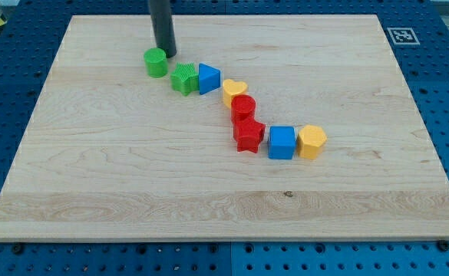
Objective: Move green star to the left center of the board
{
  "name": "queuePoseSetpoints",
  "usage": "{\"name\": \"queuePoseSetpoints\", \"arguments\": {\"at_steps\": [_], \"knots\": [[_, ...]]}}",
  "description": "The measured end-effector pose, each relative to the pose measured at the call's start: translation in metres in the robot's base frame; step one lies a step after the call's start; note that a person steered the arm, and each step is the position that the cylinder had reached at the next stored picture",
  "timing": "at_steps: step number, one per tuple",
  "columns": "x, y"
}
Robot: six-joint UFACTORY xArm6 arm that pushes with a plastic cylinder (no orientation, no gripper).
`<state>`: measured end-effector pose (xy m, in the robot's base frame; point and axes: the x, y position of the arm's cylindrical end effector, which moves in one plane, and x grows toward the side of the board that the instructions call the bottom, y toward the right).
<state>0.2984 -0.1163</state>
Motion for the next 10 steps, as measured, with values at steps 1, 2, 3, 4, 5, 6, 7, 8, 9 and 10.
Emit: {"name": "queuePoseSetpoints", "arguments": {"at_steps": [1,2,3,4,5,6,7,8,9,10], "knots": [[0.000,-0.018],[0.000,-0.020],[0.002,-0.010],[0.016,0.029],[0.020,0.034],[0.040,0.043],[0.051,0.043],[0.064,0.043],[0.062,0.042],[0.061,0.054]]}}
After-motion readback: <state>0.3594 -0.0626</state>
